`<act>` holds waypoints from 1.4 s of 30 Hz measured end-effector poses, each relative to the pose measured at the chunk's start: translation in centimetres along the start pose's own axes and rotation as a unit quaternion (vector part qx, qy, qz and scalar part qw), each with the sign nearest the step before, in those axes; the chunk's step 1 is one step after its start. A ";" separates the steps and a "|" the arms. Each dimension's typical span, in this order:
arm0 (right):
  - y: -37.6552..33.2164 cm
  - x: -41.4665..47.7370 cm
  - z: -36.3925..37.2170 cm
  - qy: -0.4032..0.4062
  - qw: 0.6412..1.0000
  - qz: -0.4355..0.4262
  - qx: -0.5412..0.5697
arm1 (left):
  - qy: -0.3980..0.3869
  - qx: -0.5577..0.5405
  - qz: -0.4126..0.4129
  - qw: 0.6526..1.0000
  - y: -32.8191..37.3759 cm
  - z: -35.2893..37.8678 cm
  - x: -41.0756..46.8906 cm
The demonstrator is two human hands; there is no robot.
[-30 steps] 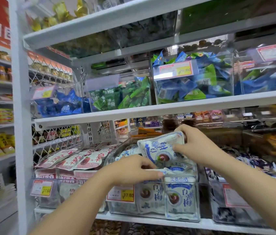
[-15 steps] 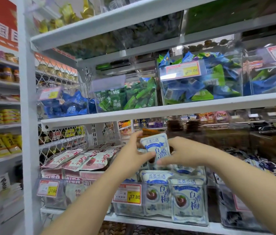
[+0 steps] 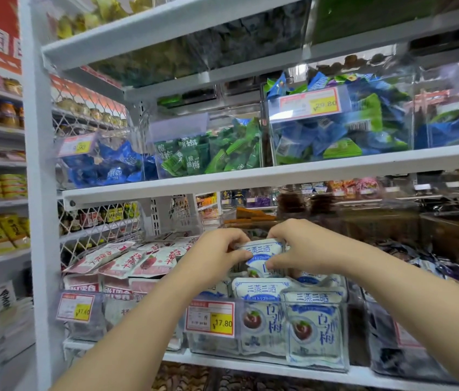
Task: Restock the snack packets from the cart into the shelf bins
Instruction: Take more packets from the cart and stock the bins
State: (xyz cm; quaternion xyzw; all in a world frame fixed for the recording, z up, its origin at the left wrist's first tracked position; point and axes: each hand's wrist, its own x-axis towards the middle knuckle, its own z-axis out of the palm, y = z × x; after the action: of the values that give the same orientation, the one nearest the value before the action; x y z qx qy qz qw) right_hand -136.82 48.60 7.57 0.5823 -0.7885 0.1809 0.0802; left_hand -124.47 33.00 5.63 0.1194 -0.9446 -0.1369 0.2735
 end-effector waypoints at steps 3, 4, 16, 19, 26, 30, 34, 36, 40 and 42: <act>0.3 0.3 0.3 -0.002 1.000 0.005 -0.020 | -0.019 0.031 0.014 0.999 0.1 0.2 0.4; 0.3 0.5 0.5 -0.014 0.999 0.005 -0.035 | -0.033 0.046 0.018 0.998 0.2 0.3 0.4; 0.8 1.5 0.5 -0.111 0.993 0.022 -0.042 | -0.187 0.103 0.007 0.977 1.2 -0.3 1.2; 0.8 1.4 0.5 -0.045 0.998 0.028 -0.044 | -0.181 0.081 0.012 0.980 0.9 0.1 0.8; 0.9 1.7 2.0 -0.054 0.991 0.003 -0.122 | -0.216 0.148 0.016 0.965 1.1 1.5 1.7; 1.3 1.2 2.4 -0.016 0.996 0.002 -0.089 | -0.187 0.105 0.014 0.977 0.5 1.3 1.1; 1.0 0.1 1.7 0.088 0.996 -0.009 0.033 | -0.047 -0.035 -0.053 0.997 -1.0 0.1 -1.5; -0.2 -0.4 2.0 0.091 0.995 -0.047 0.009 | -0.031 0.013 -0.054 0.998 -1.5 -0.1 -3.0; -2.2 -1.6 4.9 -0.034 0.992 -0.063 -0.100 | -0.092 0.153 -0.045 0.983 -1.3 1.1 -4.8; -2.3 -2.0 5.5 -0.042 0.990 -0.044 -0.129 | -0.097 0.183 -0.045 0.977 -1.6 1.5 -4.6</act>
State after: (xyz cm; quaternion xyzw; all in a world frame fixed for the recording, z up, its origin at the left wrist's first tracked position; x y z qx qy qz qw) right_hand -133.53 47.75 2.30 0.6085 -0.7814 0.0489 0.1294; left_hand -121.23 33.15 1.68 0.1963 -0.9693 0.0146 0.1475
